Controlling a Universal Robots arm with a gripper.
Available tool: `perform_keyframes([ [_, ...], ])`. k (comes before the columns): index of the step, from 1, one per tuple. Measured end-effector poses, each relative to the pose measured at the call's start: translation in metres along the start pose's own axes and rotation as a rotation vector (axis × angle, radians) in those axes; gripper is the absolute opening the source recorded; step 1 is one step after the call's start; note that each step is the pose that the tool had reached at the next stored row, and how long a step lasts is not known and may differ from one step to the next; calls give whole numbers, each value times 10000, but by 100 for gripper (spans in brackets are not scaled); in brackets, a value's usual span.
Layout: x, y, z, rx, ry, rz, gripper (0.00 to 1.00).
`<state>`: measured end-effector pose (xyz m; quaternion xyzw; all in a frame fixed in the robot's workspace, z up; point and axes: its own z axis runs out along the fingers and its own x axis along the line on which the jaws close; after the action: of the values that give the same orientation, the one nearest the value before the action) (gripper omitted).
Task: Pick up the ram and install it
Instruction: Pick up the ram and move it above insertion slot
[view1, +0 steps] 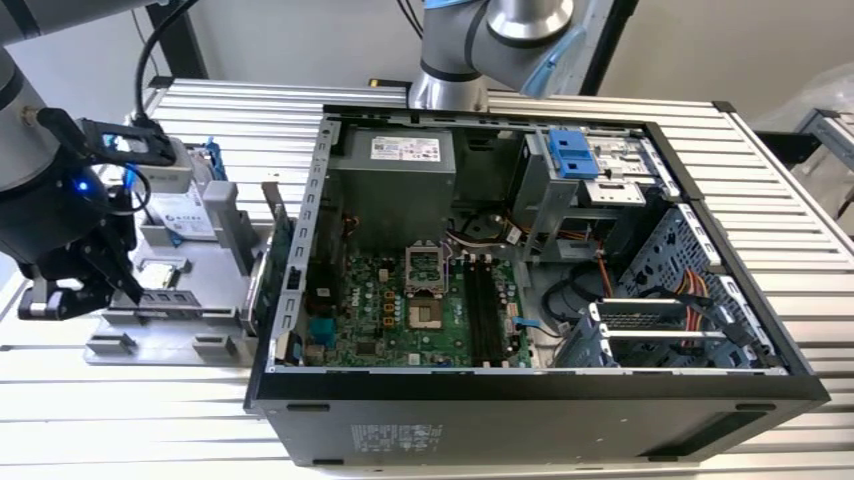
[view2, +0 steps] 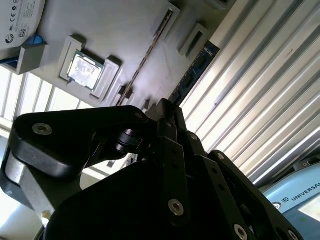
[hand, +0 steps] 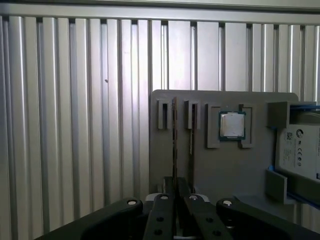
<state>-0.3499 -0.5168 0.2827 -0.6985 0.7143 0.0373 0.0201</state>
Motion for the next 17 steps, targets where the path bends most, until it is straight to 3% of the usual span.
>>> perform_keyframes([
  [17, -10, 3, -127, 0, 0, 0, 0],
])
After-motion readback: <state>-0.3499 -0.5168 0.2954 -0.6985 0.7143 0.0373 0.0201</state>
